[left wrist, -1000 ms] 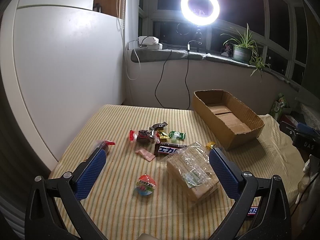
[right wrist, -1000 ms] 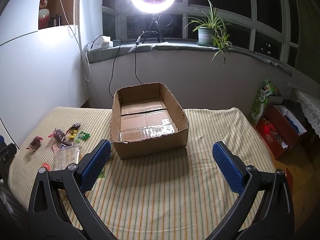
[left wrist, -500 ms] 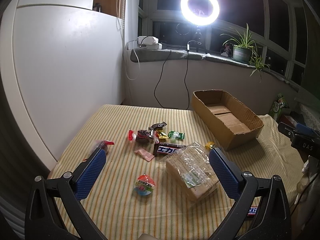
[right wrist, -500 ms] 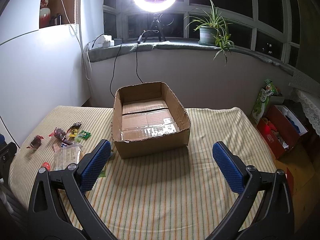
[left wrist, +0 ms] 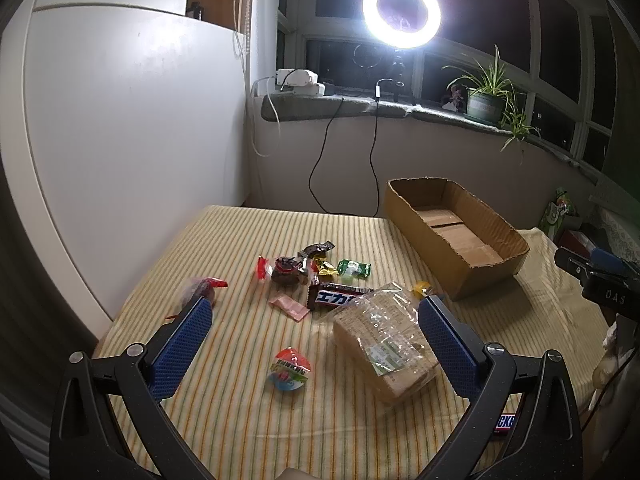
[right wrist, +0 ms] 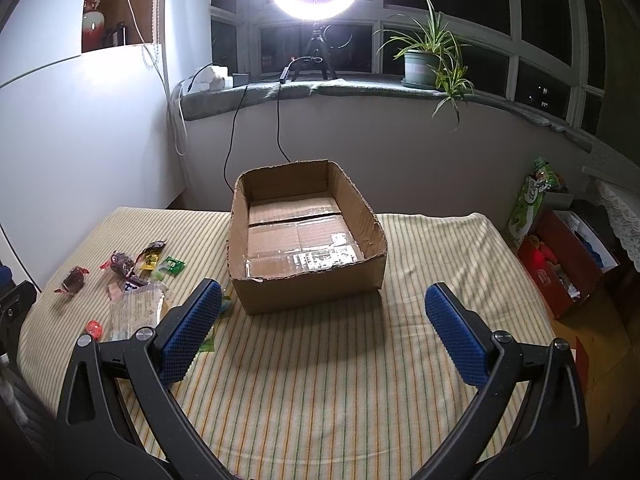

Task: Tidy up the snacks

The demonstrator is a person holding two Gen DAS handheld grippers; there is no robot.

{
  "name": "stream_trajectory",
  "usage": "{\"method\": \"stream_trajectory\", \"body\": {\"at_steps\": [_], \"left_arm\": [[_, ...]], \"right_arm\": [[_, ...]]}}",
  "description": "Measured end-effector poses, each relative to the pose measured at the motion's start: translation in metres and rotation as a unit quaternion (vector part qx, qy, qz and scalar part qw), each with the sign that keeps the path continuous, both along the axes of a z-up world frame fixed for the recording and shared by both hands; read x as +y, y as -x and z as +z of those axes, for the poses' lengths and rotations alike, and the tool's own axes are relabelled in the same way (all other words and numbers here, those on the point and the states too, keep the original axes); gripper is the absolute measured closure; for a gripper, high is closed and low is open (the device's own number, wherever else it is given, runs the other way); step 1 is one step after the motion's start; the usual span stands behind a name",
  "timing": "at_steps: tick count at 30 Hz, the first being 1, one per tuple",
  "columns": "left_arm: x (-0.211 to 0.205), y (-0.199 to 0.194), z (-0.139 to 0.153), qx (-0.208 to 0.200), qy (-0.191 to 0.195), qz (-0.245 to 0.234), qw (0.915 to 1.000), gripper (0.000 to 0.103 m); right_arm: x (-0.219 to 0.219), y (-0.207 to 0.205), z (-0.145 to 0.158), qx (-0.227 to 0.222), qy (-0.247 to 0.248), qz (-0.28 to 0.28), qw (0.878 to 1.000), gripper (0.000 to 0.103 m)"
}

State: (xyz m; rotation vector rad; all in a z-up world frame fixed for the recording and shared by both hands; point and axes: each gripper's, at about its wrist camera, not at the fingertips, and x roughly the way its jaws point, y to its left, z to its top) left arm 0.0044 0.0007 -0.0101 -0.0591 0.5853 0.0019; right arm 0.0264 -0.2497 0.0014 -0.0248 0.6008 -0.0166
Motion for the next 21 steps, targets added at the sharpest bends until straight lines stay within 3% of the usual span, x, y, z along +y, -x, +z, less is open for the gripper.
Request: {"method": "stream_trajectory", "body": {"at_steps": [14,17,21], "left_arm": [[0.005,-0.01,-0.015,0.029,0.03,-0.016,0.999,0.001],[0.006,-0.015,-0.022,0.047,0.058,-0.031,0.9967,0.002],[0.007,-0.02,-0.034,0.074,0.106,-0.05,0.9904,0.003]], "right_arm": [[0.004,-0.011,-0.006,0.019,0.002,0.024,1.0,0.0],[0.004,-0.017,-0.012,0.038,-0.029,0.059,0.997,0.0],[0.007,-0.031,-0.026,0.09,-0.092,0.119,0.985,0.0]]}}
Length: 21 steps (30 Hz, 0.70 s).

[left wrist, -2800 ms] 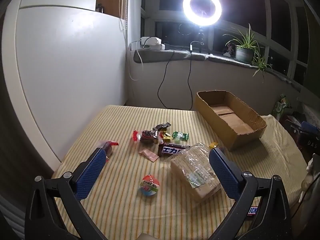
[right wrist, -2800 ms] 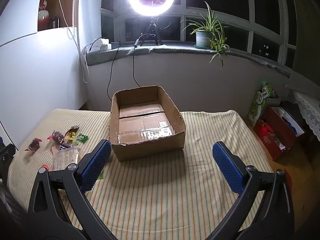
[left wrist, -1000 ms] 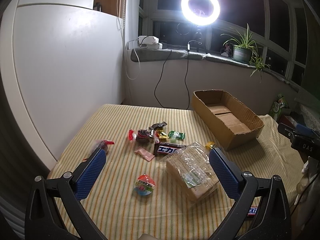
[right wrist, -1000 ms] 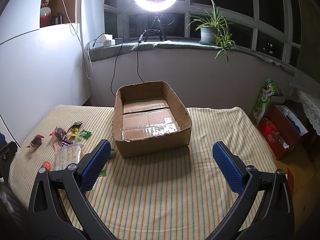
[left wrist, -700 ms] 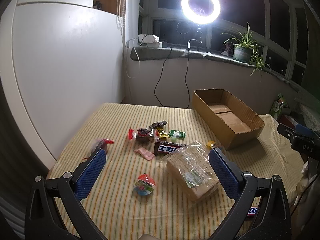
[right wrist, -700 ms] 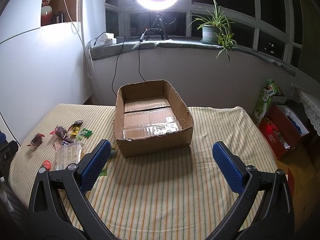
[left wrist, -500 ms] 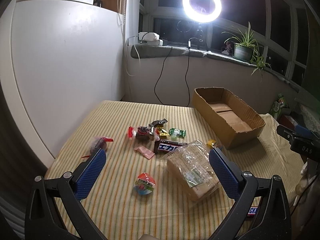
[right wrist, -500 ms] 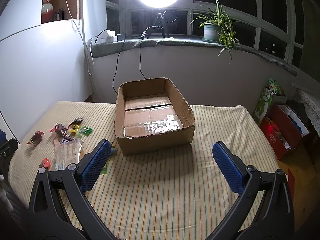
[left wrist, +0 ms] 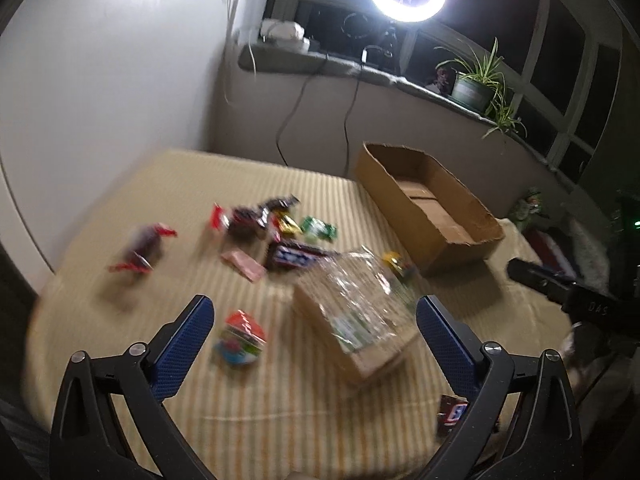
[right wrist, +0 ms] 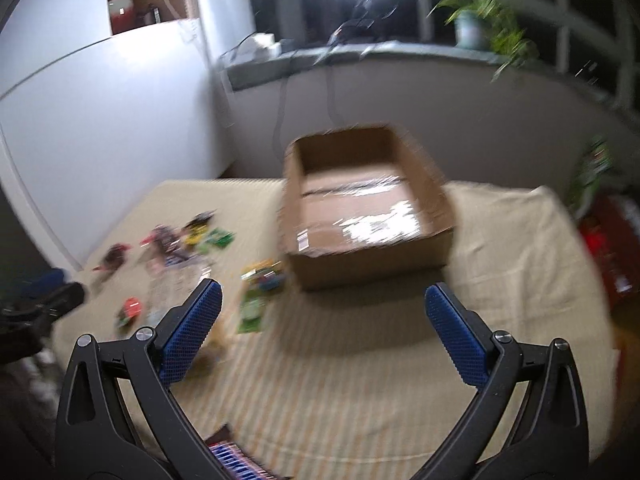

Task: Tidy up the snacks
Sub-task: 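Grasp the wrapped bread loaf with the left gripper and lift it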

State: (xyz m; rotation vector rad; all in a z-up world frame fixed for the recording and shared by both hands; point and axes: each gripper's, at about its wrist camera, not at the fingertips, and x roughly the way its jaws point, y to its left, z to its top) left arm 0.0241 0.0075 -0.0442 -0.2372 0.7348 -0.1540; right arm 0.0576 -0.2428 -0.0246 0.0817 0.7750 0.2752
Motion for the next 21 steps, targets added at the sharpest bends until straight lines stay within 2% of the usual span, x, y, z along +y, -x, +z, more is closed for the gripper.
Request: {"method": "stream_trajectory", "body": {"at_steps": [2,6,8,10,12,16,21], "left_arm": [[0.001,-0.003,-0.007,0.014,0.021,-0.005,0.9997,0.006],[-0.001,-0.007,-0.024,0.049,0.072,-0.022,0.996,0.015],[-0.004,-0.009,-0.031,0.063,0.091,-0.03,0.9934,0.019],[-0.007,-0.01,-0.039,0.08,0.11,-0.039,0.99,0.026],[-0.009,-0.01,-0.044,0.09,0.126,-0.047,0.9869,0.029],[-0.013,-0.012,-0.052,0.105,0.135,-0.055,0.9836,0.03],[-0.019,-0.016,-0.057,0.113,0.138,-0.066,0.9817,0.033]], "right_arm": [[0.004,-0.008,-0.009,0.032,-0.03,0.031,0.999,0.0],[0.022,-0.014,-0.021,0.06,-0.035,0.073,0.995,0.001],[0.033,-0.017,-0.026,0.07,-0.034,0.1,0.992,0.004],[0.04,-0.019,-0.029,0.092,-0.045,0.119,0.988,0.012],[0.046,-0.025,-0.038,0.117,-0.059,0.138,0.982,0.021],[0.06,-0.033,-0.051,0.152,-0.066,0.159,0.973,0.04],[0.077,-0.038,-0.061,0.168,-0.064,0.179,0.967,0.043]]}}
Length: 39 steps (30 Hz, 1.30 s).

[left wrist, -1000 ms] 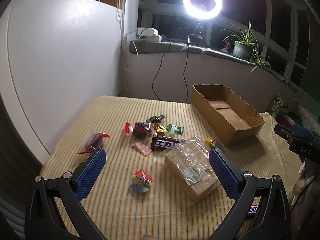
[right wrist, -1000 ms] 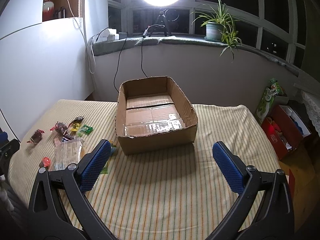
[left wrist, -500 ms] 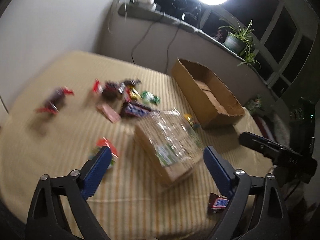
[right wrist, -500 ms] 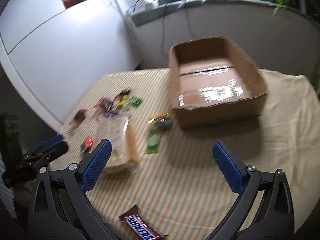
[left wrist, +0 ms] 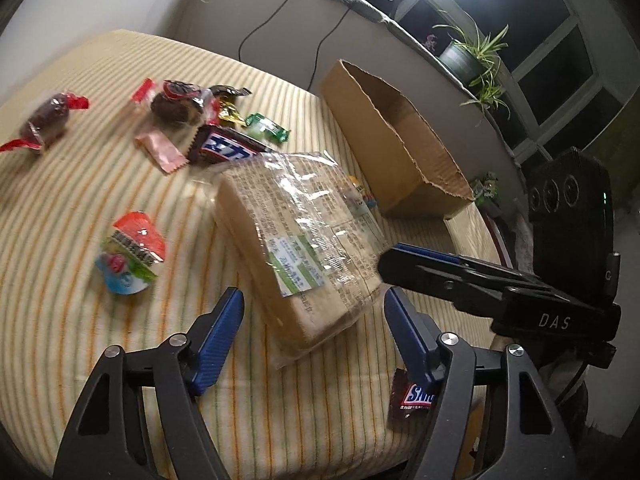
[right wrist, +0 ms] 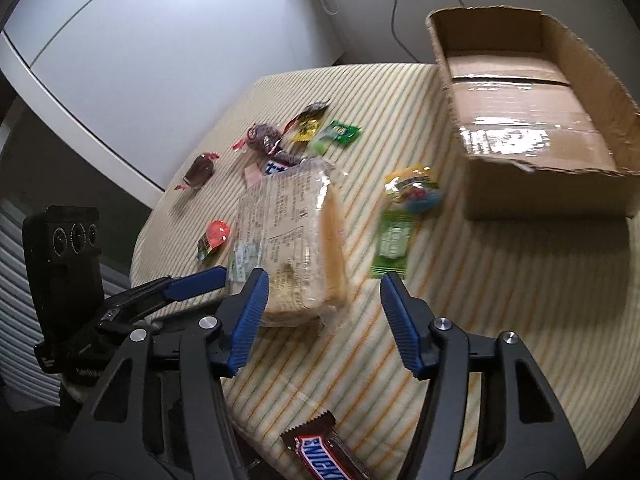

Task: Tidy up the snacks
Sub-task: 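Grasp the wrapped bread loaf with the left gripper and lift it, then carry the bread loaf into the cardboard box and open the left gripper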

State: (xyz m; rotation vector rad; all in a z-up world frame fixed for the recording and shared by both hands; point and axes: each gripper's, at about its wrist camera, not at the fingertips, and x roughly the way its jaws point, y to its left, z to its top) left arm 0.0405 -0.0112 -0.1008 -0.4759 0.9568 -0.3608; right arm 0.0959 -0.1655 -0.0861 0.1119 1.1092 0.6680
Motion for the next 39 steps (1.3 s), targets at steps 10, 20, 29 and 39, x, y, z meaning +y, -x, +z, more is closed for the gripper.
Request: {"method": "stream_trajectory", "body": {"at_steps": [10,20,29,39], "left_arm": [[-0.008,-0.001,-0.005,-0.006,-0.027,-0.02,0.9994,0.039],[-0.016,0.002,0.016,-0.042,-0.065,-0.023,0.9968,0.039],[-0.034,-0.013,0.046,-0.083,-0.082,-0.043,0.9923,0.039],[-0.076,-0.057,0.071,-0.124,-0.096,-0.084,0.9841,0.039]], "right_arm": [[0.012,-0.016,-0.019,0.046,-0.012,0.02,0.999,0.048],[0.015,-0.01,-0.009,0.026,-0.011,0.028,0.999,0.049],[-0.001,-0.007,0.024,-0.018,-0.017,0.016,1.0,0.049],[-0.051,-0.03,0.06,-0.053,-0.025,-0.025,0.998,0.049]]}}
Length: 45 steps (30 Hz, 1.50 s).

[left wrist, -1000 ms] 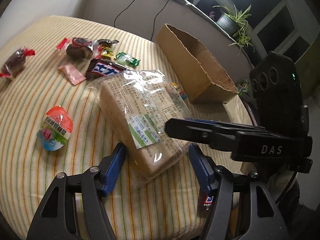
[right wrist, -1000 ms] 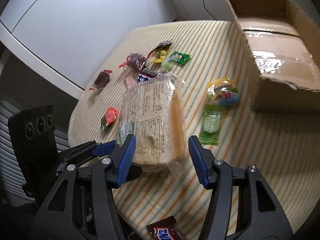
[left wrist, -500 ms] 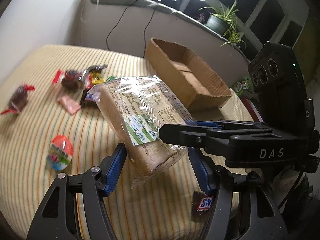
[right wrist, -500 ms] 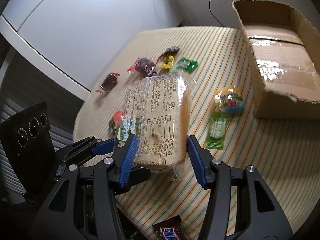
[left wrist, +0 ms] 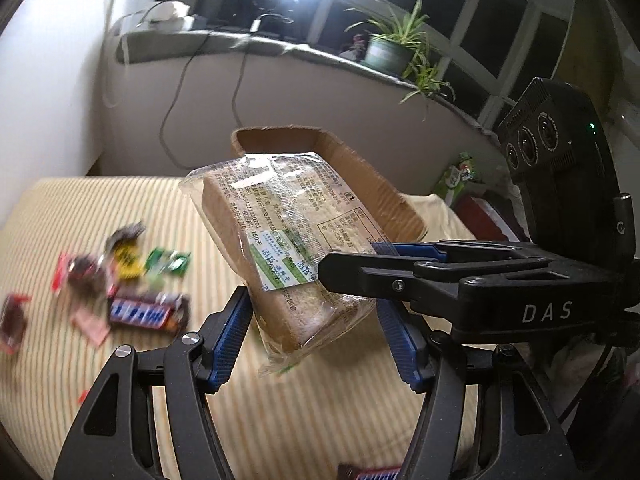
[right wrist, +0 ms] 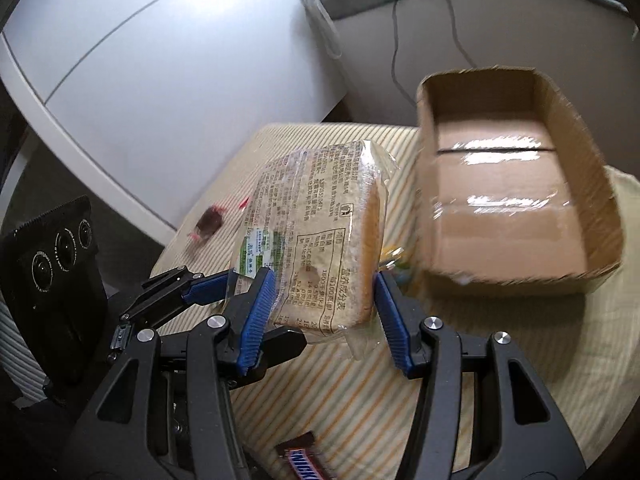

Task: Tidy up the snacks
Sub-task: 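Carry the bread loaf into the cardboard box and open the left gripper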

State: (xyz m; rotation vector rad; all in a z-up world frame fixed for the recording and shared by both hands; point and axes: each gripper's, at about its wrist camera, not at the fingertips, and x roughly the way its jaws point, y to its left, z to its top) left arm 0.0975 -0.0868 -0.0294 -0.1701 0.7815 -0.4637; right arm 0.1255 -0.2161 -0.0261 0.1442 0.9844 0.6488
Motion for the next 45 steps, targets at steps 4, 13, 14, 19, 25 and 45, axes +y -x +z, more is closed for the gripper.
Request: {"method": "stream_trajectory", "body": {"at_steps": [4,13,14,19,25,45], "left_arm": [[-0.019,-0.021,0.004,-0.003,-0.001,-0.015,0.9999,0.039],[-0.055,-0.067,-0.001,0.013,-0.011,-0.039,0.9991,0.039],[-0.058,-0.072,-0.003,0.017,-0.013,-0.041,0.9989,0.039],[-0.072,-0.084,-0.012,0.028,-0.022,-0.047,0.9983,0.039],[-0.084,-0.097,-0.023,0.044,-0.033,-0.056,0.9969,0.039],[-0.057,-0.068,-0.005,0.015,-0.046,-0.029,0.9984,0.042]], "right_arm": [[-0.021,-0.014,0.01,-0.013,0.003,-0.02,1.0,0.049],[-0.057,-0.056,0.006,-0.014,0.013,-0.05,0.999,0.049],[-0.058,-0.061,0.003,-0.012,0.014,-0.053,0.998,0.049],[-0.071,-0.078,-0.008,-0.003,0.017,-0.063,0.998,0.049],[-0.083,-0.09,-0.02,0.01,0.021,-0.072,0.997,0.049],[-0.097,-0.066,-0.01,-0.019,0.043,-0.111,0.993,0.048]]}}
